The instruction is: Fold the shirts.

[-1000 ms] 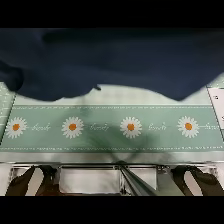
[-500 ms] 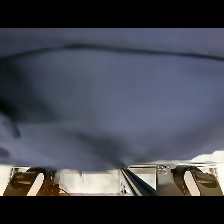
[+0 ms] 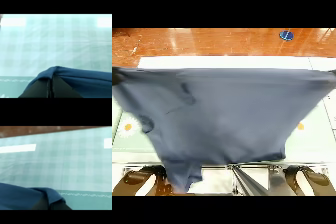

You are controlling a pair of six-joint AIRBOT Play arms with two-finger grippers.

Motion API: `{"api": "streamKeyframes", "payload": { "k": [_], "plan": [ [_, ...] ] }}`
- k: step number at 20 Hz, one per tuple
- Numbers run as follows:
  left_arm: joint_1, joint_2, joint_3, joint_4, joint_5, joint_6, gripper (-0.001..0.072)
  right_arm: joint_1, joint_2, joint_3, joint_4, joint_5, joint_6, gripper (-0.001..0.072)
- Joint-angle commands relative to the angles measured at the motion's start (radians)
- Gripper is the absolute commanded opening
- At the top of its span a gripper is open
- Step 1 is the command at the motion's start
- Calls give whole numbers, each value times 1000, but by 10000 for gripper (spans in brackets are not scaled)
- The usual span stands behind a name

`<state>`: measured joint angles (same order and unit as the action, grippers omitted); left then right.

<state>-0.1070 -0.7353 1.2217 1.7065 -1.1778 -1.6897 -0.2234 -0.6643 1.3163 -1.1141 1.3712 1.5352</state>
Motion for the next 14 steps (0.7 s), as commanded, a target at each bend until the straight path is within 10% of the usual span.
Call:
{"api": "streamKeyframes", "payload": {
  "k": [1, 8, 14],
  "plan": [
    [1, -251, -47, -48, 216, -92, 19, 1, -219, -78, 141, -180, -131, 19],
    [3, -833, 272, -221, 320, -97, 19, 3, -783, 14, 245, -412, -213, 19],
    [55, -1069, 566, -365, 131, -106, 19, 0, -1042, 283, 241, -298, -163, 19]
  ]
}}
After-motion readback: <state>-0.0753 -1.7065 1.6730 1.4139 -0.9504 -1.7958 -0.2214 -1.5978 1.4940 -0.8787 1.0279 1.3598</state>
